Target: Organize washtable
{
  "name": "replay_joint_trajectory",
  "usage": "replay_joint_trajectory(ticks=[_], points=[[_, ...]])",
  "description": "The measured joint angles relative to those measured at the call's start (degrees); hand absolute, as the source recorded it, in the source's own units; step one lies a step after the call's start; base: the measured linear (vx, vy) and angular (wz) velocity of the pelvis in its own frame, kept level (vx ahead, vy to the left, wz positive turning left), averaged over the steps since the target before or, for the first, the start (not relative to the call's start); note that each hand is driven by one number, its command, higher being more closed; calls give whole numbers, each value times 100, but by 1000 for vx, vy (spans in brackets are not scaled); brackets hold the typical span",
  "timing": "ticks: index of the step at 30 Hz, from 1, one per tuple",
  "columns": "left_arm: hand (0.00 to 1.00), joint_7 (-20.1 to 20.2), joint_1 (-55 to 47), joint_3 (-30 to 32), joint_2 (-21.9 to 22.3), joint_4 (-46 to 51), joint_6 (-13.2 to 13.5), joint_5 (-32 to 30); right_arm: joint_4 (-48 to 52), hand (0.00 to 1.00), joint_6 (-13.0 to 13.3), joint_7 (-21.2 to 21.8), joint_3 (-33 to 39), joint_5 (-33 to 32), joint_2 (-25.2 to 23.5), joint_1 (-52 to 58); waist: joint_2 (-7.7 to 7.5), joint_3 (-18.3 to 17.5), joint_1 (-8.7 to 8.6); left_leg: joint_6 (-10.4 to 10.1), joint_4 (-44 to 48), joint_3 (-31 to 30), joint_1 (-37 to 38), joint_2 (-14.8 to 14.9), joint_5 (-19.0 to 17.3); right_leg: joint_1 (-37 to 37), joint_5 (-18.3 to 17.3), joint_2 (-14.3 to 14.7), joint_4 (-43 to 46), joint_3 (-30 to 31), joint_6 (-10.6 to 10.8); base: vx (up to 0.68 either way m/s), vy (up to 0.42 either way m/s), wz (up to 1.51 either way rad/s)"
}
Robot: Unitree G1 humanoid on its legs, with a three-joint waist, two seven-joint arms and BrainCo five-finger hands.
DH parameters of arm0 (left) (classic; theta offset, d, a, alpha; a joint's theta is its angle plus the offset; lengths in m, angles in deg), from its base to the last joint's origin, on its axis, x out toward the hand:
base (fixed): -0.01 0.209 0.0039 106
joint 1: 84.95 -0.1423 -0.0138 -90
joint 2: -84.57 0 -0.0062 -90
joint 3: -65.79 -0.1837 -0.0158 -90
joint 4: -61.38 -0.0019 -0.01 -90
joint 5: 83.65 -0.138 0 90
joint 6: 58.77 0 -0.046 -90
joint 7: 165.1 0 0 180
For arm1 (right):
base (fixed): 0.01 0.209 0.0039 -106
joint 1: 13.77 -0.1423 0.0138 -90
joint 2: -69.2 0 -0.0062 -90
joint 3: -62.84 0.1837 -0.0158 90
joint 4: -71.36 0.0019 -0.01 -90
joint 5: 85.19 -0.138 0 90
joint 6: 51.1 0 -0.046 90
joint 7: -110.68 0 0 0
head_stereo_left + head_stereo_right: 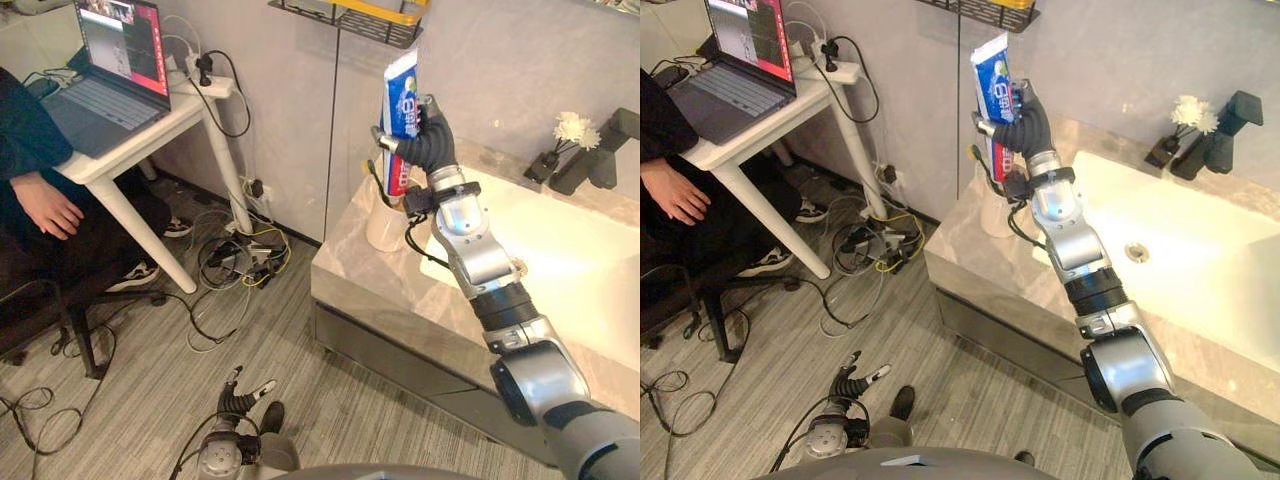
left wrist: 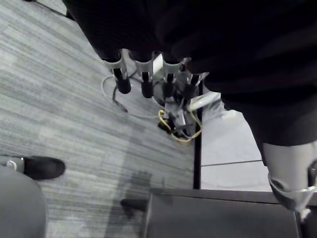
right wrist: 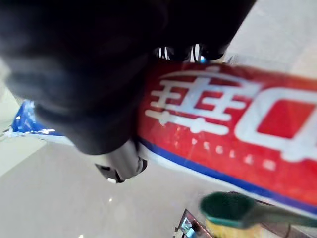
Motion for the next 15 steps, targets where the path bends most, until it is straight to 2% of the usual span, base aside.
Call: replay_joint_trajectory(ticks=[8,15], points=[[0,-2,-9,-26,-1,0,0,0,0,100,-94,3,16,-1,-63,404,8,11,-6,1,28,2,-21,2,0,-27,-1,-3,32,16,0,0,0,0],[0,0,-5,-83,-15,1,3,-6,25,100,-76,24,102,18,-244,614,12,29,2,1,28,10,-25,0,0,-38,-1,-6,32,23,0,0,0,0]])
